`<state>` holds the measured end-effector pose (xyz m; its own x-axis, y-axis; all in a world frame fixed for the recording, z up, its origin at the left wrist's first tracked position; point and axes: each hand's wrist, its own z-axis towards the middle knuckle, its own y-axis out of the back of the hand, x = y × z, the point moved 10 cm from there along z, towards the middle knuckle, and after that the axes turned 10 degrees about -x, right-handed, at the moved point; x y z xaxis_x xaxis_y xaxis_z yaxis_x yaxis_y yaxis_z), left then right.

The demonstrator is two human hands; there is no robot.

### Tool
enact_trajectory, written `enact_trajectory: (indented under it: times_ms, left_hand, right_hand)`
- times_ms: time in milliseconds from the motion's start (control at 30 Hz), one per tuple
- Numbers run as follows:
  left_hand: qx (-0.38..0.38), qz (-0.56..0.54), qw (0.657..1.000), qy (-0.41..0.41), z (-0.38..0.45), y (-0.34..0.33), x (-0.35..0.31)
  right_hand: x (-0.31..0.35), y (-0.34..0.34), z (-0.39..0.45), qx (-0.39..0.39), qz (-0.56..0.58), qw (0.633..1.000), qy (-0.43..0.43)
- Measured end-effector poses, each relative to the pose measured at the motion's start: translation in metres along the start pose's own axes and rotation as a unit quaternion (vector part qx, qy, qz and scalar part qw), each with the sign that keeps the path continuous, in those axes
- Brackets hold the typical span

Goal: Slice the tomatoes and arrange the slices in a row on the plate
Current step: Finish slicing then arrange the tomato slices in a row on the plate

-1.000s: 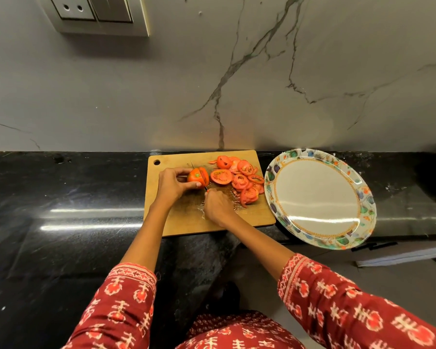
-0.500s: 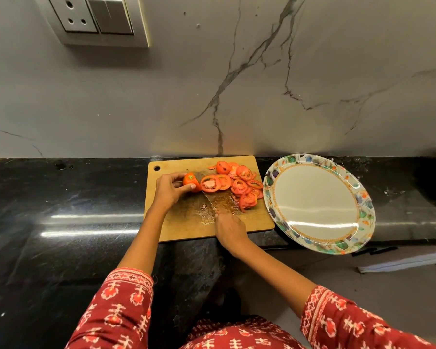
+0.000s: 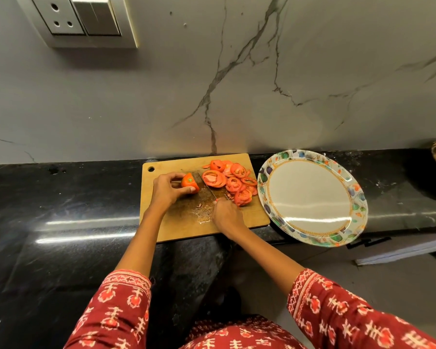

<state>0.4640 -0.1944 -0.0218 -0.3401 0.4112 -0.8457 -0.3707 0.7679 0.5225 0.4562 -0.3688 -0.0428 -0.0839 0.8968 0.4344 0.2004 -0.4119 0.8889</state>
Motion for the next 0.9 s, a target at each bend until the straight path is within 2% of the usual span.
enact_trajectory:
  times_ms: [300,567,900]
  left_hand:
    - [-0.015,0.006,0.999,-0.035,-0.005,-0.003,-0.005]
    - [-0.017,-0.005,0.998,-0.056,-0.008,-0.007,-0.012]
    - [-0.04,-0.001,0.996,-0.074,-0.01,-0.004,-0.012]
  right_hand:
    - [-0.002,0.001,-0.004,-0.011,0.022,1.0,0.004]
    - [0.031,0.015,0.001,-0.031,0.067,0.995,0.063]
    - [0.034,0.012,-0.002,-0.019,0.05,0.998,0.04]
